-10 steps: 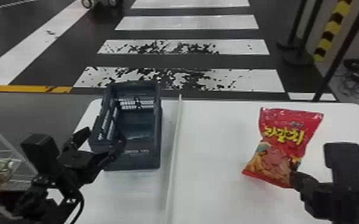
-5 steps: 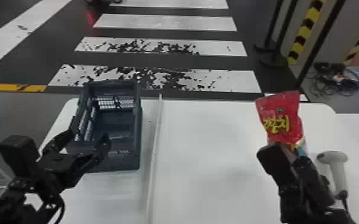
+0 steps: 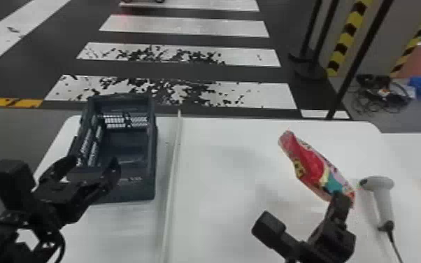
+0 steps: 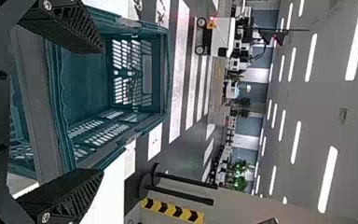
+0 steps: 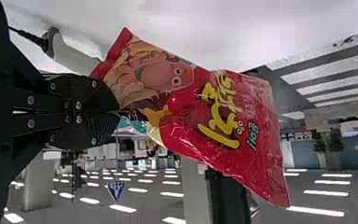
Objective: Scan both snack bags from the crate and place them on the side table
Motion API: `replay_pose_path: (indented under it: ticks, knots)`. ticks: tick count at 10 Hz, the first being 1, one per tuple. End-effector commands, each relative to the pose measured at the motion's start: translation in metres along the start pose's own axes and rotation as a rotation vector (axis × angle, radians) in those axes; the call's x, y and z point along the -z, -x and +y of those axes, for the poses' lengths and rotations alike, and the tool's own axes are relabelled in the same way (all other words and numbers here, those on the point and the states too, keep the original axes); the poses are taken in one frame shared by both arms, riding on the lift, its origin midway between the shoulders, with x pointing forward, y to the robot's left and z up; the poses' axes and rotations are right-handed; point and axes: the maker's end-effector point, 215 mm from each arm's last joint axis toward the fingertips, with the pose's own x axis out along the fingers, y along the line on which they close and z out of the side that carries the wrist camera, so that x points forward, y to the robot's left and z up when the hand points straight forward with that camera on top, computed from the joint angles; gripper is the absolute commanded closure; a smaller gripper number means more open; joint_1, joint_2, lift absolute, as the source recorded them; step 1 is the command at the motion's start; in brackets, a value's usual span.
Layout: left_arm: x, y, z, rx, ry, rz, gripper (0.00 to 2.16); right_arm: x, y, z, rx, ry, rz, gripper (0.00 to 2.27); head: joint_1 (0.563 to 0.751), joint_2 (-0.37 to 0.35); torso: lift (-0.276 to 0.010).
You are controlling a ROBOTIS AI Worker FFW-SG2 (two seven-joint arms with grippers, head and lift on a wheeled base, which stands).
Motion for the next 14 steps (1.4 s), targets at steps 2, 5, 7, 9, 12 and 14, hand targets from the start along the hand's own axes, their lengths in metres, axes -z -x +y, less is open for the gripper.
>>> replay_pose_path:
  ticks: [2,5,7,9,12,14]
  knots:
    - [0.001,-0.001,0.001,0.000,0.002,0.003,0.09,-0.029,0.033,0.054,-0.110,0.065,-0.093,2.25,0.695,0.014,-0.095]
    - [0.002,-0.001,0.002,-0.001,0.002,0.006,0.09,-0.057,0.067,0.112,-0.396,-0.107,-0.159,0.31,0.695,0.089,-0.095]
    - [0.003,-0.001,0.002,0.000,0.004,0.007,0.09,-0.062,0.089,0.118,-0.572,-0.254,-0.135,0.00,0.695,0.138,-0.095]
    - [0.003,-0.001,0.002,0.000,0.004,0.007,0.09,-0.070,0.113,0.112,-0.807,-0.463,-0.112,0.05,0.695,0.166,-0.095]
    - [0.006,0.001,0.002,0.000,0.005,0.013,0.09,-0.104,0.115,0.072,-1.126,-0.856,-0.185,0.06,0.695,0.213,-0.095]
    - [0.007,0.001,0.001,0.002,0.006,0.014,0.09,-0.139,0.094,0.015,-1.187,-1.122,-0.371,0.06,0.695,0.224,-0.095]
